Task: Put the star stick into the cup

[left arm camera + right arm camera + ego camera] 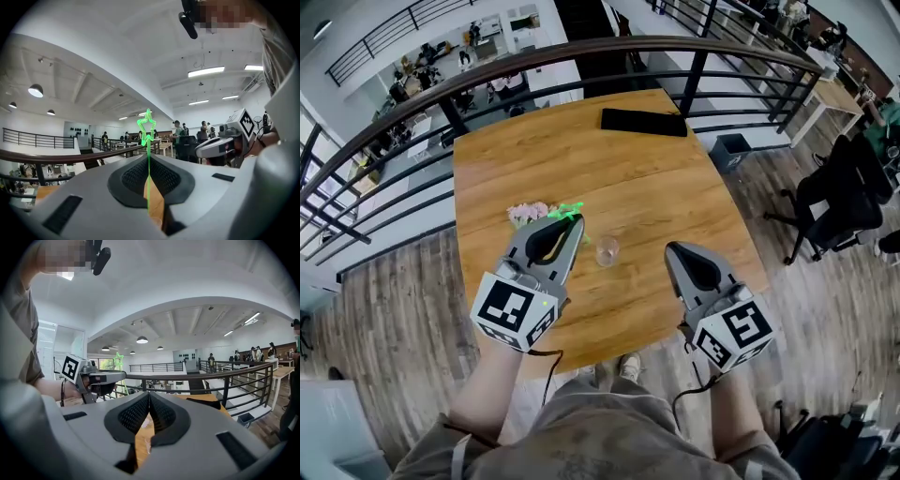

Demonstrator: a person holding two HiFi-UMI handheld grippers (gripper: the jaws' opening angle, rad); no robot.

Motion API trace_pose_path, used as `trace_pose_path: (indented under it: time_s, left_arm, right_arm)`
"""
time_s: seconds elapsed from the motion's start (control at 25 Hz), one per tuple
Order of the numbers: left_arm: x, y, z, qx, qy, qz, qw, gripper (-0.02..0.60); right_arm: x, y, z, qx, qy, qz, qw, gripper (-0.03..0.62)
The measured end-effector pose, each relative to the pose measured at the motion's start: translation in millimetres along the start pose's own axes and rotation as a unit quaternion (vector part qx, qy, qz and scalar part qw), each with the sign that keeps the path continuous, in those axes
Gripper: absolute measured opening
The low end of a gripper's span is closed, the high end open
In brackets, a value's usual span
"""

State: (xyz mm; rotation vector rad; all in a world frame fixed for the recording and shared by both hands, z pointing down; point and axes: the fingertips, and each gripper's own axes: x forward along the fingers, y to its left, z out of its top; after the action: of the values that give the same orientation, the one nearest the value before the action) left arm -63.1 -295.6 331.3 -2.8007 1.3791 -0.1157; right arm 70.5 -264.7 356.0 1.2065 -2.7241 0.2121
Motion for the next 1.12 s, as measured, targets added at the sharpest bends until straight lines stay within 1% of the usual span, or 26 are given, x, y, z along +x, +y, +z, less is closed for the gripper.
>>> trace_pose_path:
  time_s: [0.12, 0.2, 0.36, 0.52, 0.72, 0.88, 1.0, 1.12]
  left_arm:
    - [18, 1, -17, -0.015, 0.001, -0.012, 0.9998, 0.021]
    - [27, 1, -31, -0.022, 0.009, -0.019, 0.9996, 0.021]
    - [42, -1, -67, -0.034, 0.039, -0.028, 0.9983, 0.021]
    - [54, 0, -107, -0.052, 0.065, -0.030, 0.9960, 0.021]
    - [67, -1, -147, -0.073, 0.099, -0.036, 0.9917, 0.021]
    - [79, -4, -180, -0.078, 0.131, -0.040, 0.9875, 0.021]
    - [81, -7, -207, -0.085, 0.159, -0.043, 0.9827, 0.021]
    - [82, -8, -225, -0.080, 0.185, -0.038, 0.9788, 0.023]
  right_arm:
    - [15, -11, -9, -0.004, 0.012, -0.006, 1.000, 0.031]
    - [25, -16, -17, -0.006, 0.024, -0.008, 1.000, 0.031]
    - [40, -21, -39, 0.005, 0.043, 0.000, 0.999, 0.031]
    - [50, -25, -65, 0.033, 0.064, 0.002, 0.997, 0.029]
    - [59, -28, -95, 0.056, 0.092, 0.005, 0.994, 0.031]
    - [67, -32, -112, 0.068, 0.107, 0.010, 0.992, 0.031]
    - [71, -31, -122, 0.078, 0.113, 0.012, 0.990, 0.031]
    - [69, -32, -129, 0.090, 0.120, 0.008, 0.989, 0.031]
